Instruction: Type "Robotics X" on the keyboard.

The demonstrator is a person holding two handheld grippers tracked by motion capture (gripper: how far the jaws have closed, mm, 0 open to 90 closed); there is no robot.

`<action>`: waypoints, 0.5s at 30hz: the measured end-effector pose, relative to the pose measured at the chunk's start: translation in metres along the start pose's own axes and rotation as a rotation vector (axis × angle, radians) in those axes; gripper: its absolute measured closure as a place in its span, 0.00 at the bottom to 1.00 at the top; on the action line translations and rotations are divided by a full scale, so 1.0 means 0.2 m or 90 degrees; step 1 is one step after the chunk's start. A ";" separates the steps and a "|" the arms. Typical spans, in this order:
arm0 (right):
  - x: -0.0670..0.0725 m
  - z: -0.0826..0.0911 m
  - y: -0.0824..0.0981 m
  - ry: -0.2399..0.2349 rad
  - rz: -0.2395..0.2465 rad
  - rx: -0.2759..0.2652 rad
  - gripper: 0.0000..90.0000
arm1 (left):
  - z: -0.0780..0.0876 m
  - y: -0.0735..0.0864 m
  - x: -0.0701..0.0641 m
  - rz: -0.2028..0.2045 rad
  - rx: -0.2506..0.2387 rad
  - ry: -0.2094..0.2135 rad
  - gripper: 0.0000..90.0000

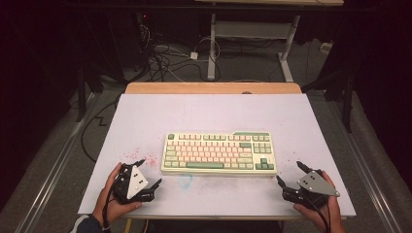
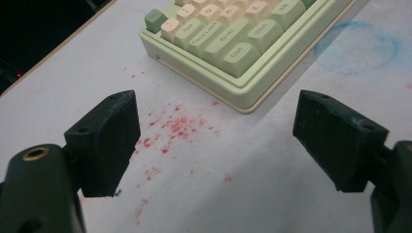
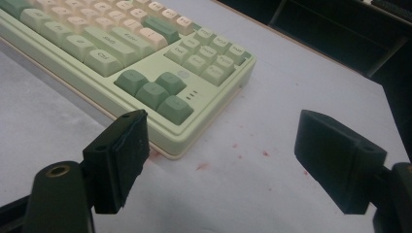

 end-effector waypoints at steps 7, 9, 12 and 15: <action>0.00 0.00 0.00 0.001 -0.002 -0.002 0.23 | 0.00 0.01 0.00 -0.003 0.008 0.004 0.18; 0.00 0.00 0.00 0.002 -0.001 -0.002 0.23 | -0.01 0.01 0.00 -0.003 0.009 0.002 0.18; -0.01 0.00 0.00 0.002 -0.002 -0.005 0.23 | -0.01 0.01 -0.01 0.001 0.009 0.003 0.18; -0.01 0.00 0.00 0.001 -0.002 -0.004 0.23 | -0.01 0.01 -0.01 -0.004 0.014 0.003 0.18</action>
Point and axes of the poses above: each handheld gripper's, and its own axes: z roughly backward along the jaws, y roughly out of its underside, x roughly to its left, the point moved 5 cm from there along -z, roughly forward along the jaws, and after that the axes turned 5 degrees about -x, right-handed, at the moved point
